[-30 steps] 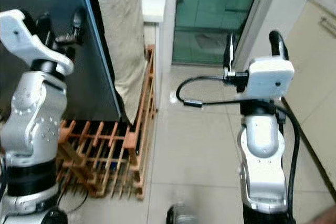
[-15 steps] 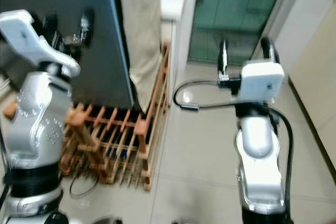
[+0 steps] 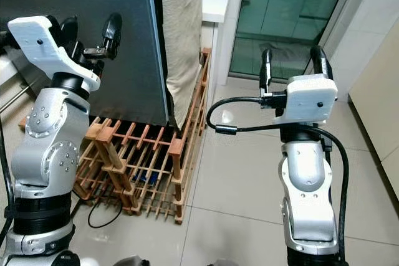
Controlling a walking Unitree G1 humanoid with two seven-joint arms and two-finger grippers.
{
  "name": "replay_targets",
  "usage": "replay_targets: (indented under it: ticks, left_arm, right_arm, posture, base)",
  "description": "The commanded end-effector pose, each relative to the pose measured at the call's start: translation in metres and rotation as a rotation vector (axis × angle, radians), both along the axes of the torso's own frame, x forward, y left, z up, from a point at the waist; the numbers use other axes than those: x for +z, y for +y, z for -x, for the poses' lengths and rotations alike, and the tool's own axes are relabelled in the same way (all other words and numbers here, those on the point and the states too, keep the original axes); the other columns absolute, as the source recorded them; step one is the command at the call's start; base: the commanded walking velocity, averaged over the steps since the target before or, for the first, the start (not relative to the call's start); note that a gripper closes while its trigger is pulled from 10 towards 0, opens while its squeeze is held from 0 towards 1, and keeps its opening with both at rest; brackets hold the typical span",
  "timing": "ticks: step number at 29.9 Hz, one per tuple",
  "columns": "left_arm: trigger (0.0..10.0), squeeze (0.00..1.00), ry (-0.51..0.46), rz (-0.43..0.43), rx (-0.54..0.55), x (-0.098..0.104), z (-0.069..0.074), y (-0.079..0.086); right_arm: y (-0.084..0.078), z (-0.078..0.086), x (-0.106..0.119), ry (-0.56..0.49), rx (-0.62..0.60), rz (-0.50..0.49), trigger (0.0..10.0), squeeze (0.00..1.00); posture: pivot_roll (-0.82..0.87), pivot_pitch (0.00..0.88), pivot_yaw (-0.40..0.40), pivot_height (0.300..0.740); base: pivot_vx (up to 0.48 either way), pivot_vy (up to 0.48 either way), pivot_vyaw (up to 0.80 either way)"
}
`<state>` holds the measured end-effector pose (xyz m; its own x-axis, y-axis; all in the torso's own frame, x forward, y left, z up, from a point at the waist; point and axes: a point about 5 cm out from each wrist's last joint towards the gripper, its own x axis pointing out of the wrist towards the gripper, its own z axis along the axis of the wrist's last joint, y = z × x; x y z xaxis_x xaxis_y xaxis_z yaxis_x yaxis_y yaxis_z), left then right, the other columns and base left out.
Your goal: Restocking fridge
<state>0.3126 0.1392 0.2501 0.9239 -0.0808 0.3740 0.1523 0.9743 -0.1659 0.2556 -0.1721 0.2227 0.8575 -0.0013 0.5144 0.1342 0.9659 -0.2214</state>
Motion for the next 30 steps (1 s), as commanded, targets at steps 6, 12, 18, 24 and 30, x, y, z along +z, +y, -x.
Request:
replay_targets:
  ticks: [6, 12, 18, 24, 30]
  left_arm:
    - [10.0, 0.0, -0.018, 0.028, -0.016, 0.0062, -0.0035, -0.0063]
    - [10.0, 0.0, -0.025, 0.004, -0.015, 0.0068, -0.0037, -0.0093]
    - [10.0, 0.0, -0.027, -0.023, -0.022, 0.0068, -0.0038, -0.0111]
    - [10.0, 0.0, -0.033, -0.02, -0.033, 0.0082, -0.0026, -0.0124]
    - [10.0, 0.0, -0.04, -0.011, -0.031, 0.0102, -0.0022, -0.0124]
  right_arm:
    - [-0.0026, 0.0012, 0.0037, -0.018, -0.01, 0.01, 10.0, 0.0]
    - [-0.0029, 0.0013, 0.0029, -0.014, -0.019, 0.015, 10.0, 0.0]
    - [-0.0032, 0.0013, 0.0015, -0.01, -0.019, 0.009, 10.0, 0.0]
    - [-0.0023, 0.0012, 0.0012, -0.009, -0.018, 0.01, 10.0, 0.0]
    - [-0.0022, 0.0012, 0.0012, -0.011, -0.019, 0.011, 10.0, 0.0]
  posture:
    - [-0.17, 0.0, 0.014, 0.711]
    - [-0.17, 0.0, 0.015, 0.711]
    - [-0.17, 0.0, 0.019, 0.711]
    - [-0.17, 0.0, 0.019, 0.711]
    - [-0.17, 0.0, 0.019, 0.711]
  base:
    - [0.229, -0.316, 0.0]
    - [0.0, 0.0, 0.4]
    - [0.0, 0.0, 0.26]
    - [0.04, -0.308, 0.0]
    - [0.288, -0.381, 0.0]
